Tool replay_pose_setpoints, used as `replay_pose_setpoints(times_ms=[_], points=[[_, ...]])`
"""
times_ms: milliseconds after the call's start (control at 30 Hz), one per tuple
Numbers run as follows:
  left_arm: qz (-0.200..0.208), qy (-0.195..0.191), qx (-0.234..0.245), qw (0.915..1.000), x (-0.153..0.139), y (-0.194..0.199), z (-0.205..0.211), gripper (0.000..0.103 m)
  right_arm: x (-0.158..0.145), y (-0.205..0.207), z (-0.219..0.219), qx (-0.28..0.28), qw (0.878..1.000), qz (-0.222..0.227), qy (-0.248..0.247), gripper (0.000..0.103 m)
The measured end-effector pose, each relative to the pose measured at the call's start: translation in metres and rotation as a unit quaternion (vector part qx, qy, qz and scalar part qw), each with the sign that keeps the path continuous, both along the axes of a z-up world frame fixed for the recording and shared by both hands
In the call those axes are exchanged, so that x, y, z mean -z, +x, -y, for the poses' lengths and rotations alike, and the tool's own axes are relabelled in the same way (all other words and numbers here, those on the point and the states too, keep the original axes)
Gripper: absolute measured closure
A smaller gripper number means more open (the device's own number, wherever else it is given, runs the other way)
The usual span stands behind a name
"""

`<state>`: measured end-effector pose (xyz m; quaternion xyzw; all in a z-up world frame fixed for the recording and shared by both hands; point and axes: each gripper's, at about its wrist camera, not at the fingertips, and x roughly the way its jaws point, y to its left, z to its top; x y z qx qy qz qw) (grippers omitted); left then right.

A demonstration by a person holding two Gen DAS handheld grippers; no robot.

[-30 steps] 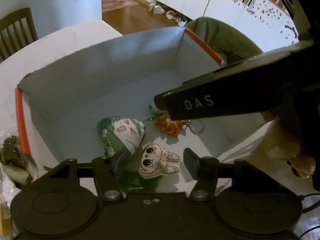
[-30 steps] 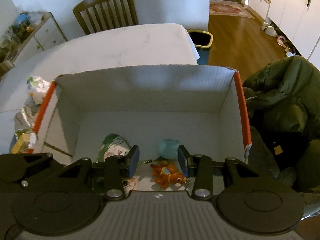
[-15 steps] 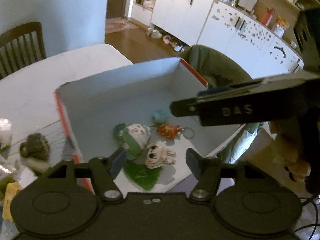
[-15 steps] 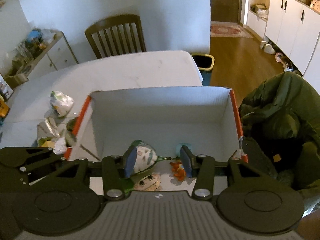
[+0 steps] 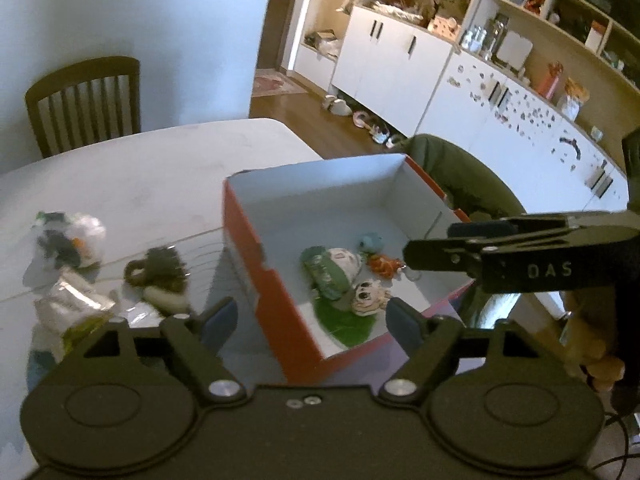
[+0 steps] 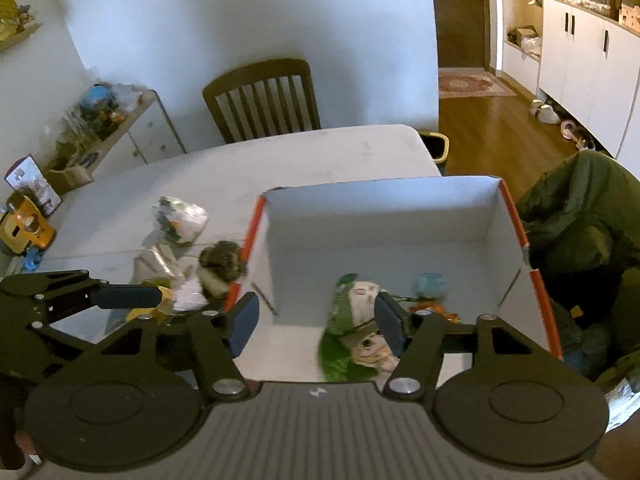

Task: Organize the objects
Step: 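Withdraw both grippers from the box toward the table pile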

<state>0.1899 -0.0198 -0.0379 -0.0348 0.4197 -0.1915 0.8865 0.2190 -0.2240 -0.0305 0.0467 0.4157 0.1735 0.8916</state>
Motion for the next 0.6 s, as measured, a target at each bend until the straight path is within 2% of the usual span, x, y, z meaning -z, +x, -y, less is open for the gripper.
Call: replay_pose_setpoints(times_ms=[133,200,333,600], points=[[0.006,0.0,-0.014,0.9999,-0.002,-0.01,-0.023,0.013,-0.002,-0.013,-0.013,0.007,1.0,0.008,0.006,0.031],[0.01,0.005,-0.021,0.9997,-0.002,-0.016,-0.033,0.009,-0.002,-0.019,-0.019,0.002,1.0,0.011,0.015,0.024],[0.018,0.01,-0.03,0.9993,-0.003,-0.024,-0.053,0.001,-0.004,-0.03,-0.039,-0.014,0.999,0.027,0.021,0.022],[0.004,0.01,-0.072,0.9973,0.005,-0.025,-0.103,0.001,-0.008,-0.046,-0.08,-0.029,0.998,0.052,0.032,0.019]])
